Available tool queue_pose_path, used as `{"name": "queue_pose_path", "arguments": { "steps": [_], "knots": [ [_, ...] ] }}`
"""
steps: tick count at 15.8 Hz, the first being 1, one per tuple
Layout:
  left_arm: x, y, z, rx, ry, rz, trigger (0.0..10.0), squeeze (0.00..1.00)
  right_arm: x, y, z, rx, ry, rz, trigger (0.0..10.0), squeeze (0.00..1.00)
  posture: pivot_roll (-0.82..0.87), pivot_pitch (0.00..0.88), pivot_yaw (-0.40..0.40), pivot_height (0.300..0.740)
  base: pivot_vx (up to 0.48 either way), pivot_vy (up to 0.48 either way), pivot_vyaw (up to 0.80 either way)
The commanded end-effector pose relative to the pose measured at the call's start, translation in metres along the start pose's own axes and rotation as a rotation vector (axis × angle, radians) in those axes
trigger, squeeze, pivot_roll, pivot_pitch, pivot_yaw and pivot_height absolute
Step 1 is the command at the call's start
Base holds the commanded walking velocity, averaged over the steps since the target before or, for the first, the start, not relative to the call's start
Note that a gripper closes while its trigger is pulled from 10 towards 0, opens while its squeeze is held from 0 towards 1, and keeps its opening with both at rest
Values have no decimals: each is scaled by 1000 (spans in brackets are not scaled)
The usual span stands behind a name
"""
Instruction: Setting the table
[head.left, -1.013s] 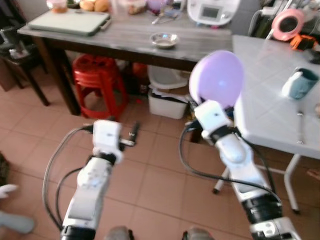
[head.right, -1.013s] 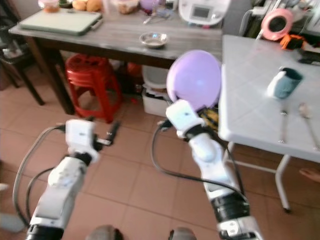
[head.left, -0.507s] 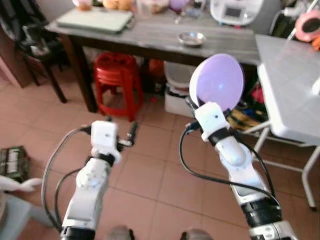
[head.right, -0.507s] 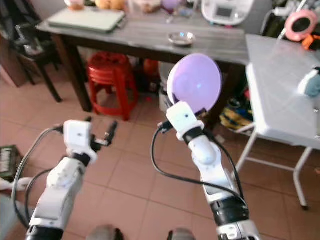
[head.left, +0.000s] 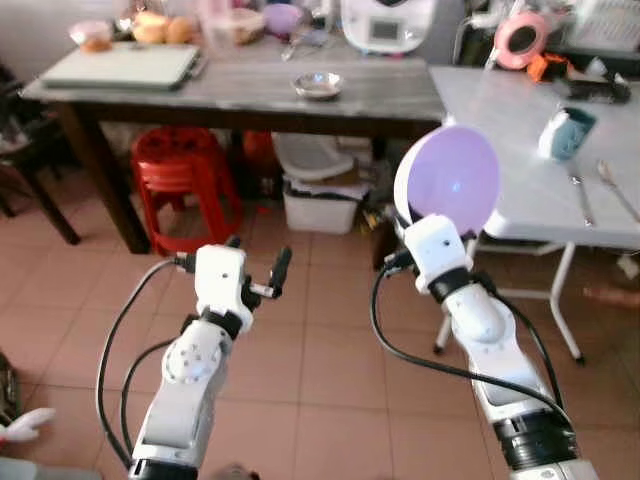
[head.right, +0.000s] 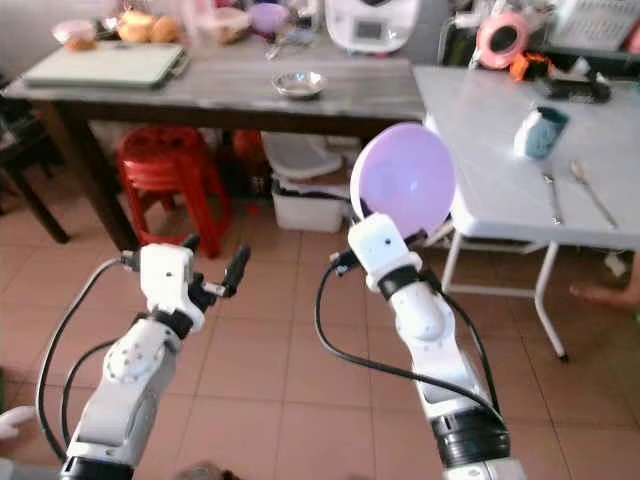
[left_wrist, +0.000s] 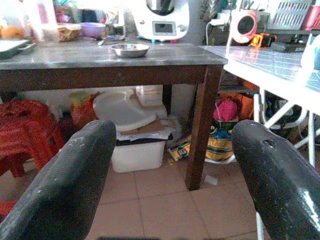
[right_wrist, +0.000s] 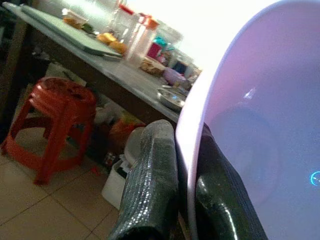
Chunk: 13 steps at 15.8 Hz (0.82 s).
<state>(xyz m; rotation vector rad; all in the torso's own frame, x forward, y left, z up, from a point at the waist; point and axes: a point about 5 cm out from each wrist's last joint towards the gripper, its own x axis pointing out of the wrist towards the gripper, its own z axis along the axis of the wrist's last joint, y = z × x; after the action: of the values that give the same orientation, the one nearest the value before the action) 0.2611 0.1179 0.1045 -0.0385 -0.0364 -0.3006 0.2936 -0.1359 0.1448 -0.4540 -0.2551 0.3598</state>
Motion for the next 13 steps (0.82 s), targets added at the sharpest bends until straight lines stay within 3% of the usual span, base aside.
{"name": "queue_pose_path", "arguments": {
  "steps": [1, 6, 8, 9, 11, 13],
  "knots": [
    [1, -3, 1, -6, -2, -14, 10000, 0, -3, -3, -2, 3, 17, -11, 10000, 0, -12, 0, -17, 740, 480, 0, -625],
    [1, -2, 0, -13, 3, -12, 10000, 0, -5, 4, -1, 6, 11, 11, 10000, 0, -10, 0, -16, 740, 469, 0, 0],
    [2, 2, -1, 0, 15, 25, 10000, 0, -6, 5, 1, 11, 7, 14, 10000, 0, -10, 0, -16, 740, 390, 281, 0],
    [3, 10, -3, -4, 28, 97, 10000, 0, -9, 6, 1, 25, 4, 13, 10000, 0, -13, 0, -17, 740, 0, 461, 0],
    [3, 12, -3, -2, 26, 119, 10000, 0, -12, 8, 3, 17, -3, 19, 10000, 0, -12, 0, -17, 740, 0, 137, 0],
    [3, 13, -2, 12, 26, 131, 10000, 0, -13, 10, 5, 10, -9, 24, 10000, 0, -14, 0, -15, 740, 0, 0, 781]
  ]
}}
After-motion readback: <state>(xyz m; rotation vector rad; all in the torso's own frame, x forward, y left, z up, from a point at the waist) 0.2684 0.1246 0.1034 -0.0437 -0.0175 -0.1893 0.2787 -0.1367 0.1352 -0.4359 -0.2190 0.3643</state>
